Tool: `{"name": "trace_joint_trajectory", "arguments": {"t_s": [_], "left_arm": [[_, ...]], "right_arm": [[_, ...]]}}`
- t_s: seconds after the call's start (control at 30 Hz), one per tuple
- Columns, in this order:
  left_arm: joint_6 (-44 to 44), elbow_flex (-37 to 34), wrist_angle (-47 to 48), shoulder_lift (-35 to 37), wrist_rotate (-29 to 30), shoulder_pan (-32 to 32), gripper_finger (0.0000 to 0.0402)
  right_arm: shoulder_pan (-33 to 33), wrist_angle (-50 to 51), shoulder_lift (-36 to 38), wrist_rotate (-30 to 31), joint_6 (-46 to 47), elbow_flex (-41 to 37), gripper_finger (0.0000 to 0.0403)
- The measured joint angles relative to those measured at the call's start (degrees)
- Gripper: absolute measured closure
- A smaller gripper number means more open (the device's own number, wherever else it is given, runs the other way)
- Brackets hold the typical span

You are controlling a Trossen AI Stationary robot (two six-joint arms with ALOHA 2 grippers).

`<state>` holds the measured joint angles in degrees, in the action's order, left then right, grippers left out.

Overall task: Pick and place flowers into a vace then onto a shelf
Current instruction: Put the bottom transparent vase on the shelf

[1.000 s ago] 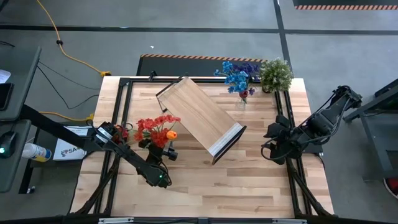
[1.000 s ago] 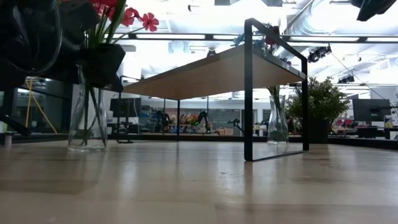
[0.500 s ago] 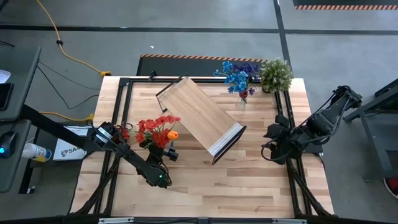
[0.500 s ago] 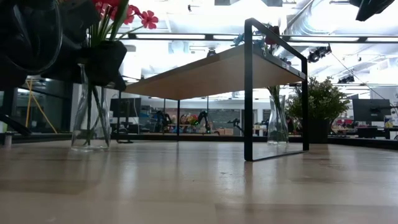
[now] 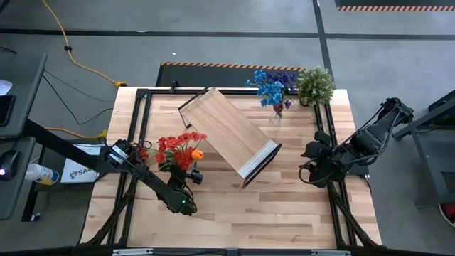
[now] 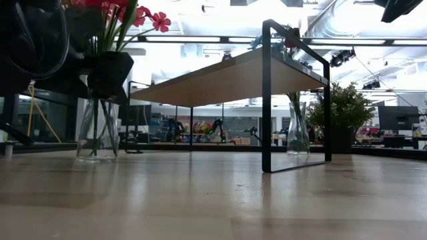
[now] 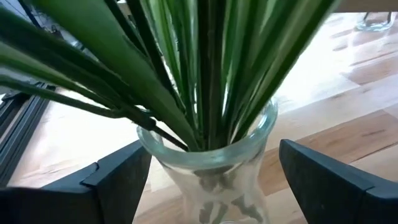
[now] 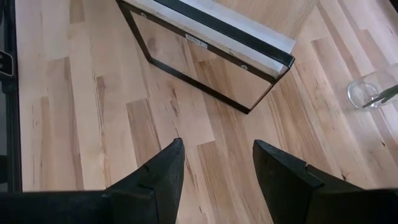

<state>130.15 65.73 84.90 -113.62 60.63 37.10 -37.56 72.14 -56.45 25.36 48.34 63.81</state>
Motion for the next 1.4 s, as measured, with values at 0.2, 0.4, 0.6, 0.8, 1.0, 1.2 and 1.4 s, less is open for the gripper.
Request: {"name": "trace_joint_trajectory", "arguments": {"t_s": [0.2, 0.4, 0.6, 0.8, 1.0, 1.2, 1.4], "left_arm": [[0.0, 0.0, 0.0, 0.0, -0.4, 0.0, 0.0045], [0.0, 0.0, 0.6, 0.0, -0.5, 0.0, 0.0109], [0.1, 0.0, 0.6, 0.0, -0.3, 0.0, 0.018], [0.0, 0.0, 0.8, 0.0, -0.4, 0.0, 0.0194], [1.7, 0.0, 0.7, 0.0, -0.3, 0.0, 0.0194], [3.2, 0.8, 1.3, 0.0, -0.1, 0.0, 0.0194], [1.4, 6.1, 4.5, 0.9, 1.8, 0.0, 0.0194]], "right_arm": [[0.0, 0.0, 0.0, 0.0, 0.1, 0.0, 0.0222], [0.0, 0.0, 0.0, 0.0, 0.1, 0.0, 0.0222], [0.0, 0.0, 0.0, 0.0, 0.2, 0.0, 0.0221], [0.0, 0.0, 0.0, 0.0, 0.1, 0.0, 0.0222], [0.0, 0.0, 0.0, 0.0, -0.7, 0.0, 0.0222], [0.0, 0.0, 0.0, 0.0, -0.8, 0.0, 0.0222], [0.0, 0.0, 0.0, 1.2, -0.8, 0.0, 0.0221]]}}
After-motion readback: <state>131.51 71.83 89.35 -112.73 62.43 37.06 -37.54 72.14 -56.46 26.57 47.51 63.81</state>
